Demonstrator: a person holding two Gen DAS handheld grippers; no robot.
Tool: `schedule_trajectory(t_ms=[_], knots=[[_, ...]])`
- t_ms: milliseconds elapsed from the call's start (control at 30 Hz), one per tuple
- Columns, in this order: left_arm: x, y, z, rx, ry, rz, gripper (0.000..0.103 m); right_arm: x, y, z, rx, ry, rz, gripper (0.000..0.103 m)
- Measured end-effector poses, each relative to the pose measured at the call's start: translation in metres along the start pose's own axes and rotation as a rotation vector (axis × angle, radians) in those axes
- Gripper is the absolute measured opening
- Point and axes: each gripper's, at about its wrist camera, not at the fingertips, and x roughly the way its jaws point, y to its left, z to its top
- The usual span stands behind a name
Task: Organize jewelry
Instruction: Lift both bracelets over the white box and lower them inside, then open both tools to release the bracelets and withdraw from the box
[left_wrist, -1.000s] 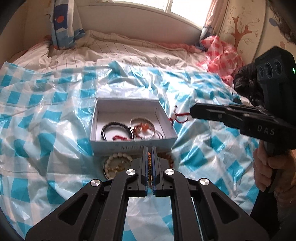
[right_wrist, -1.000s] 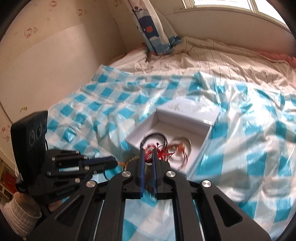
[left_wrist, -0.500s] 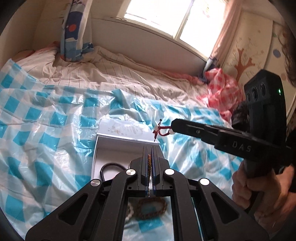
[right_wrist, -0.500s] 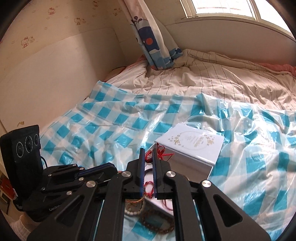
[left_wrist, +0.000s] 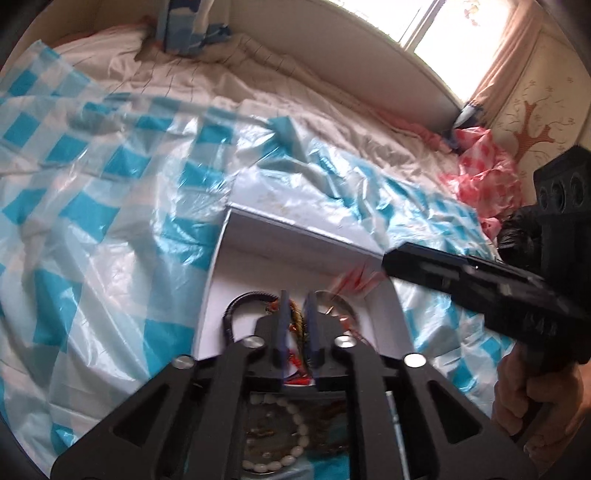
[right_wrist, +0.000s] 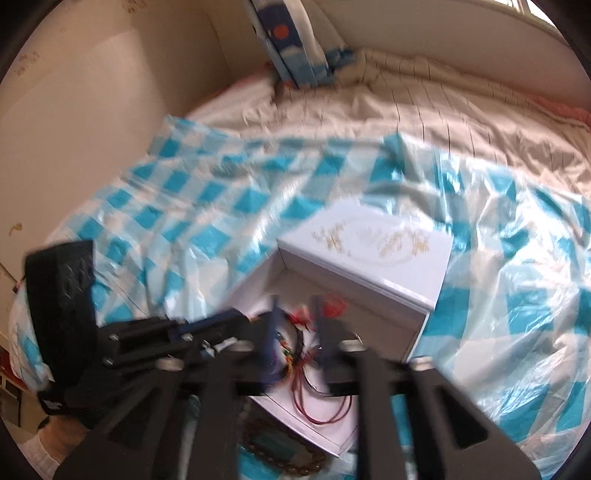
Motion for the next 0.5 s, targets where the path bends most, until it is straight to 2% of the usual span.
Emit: schedule_trajectory(t_ms=[33,67,100,233,367,500], knots=[[0.0004,0.0014,-0.0004,-0.004,-0.001,0.01,0.029,0.0031,-0.001,-0.0021,0.001,0.007,-0.006,0.046],[0.0004,0.0023,-0.0005,-0.007,-0.003,0.014,0.035,0.0058,-0.0025,-0.0044,0.003,0.013,-0.008,0.046],[0.0003,0.0036,-0.0009,-0.01,-0.004,0.015,0.036,0.007,-0.0035,-0.0057,0.005,0.015,-0.009,0.046],[-0.0009,0.005,-0.0004,-0.011,-0.006,0.027,0.042,0.0097,-0.0032,-0.0064,0.007,0.017,-0.008,0.047],[-0.0036,0.0072,0.001,-0.012,-0.012,0.042,0.046,0.0089,-0.0017,-0.0049,0.002,0.009,-0.012,0.056],[-0.0037,0.0086,0.0007,-0.01,-0.016,0.064,0.048,0.0078,-0.0041,-0.0037,0.007,0.004,-0.022,0.059]])
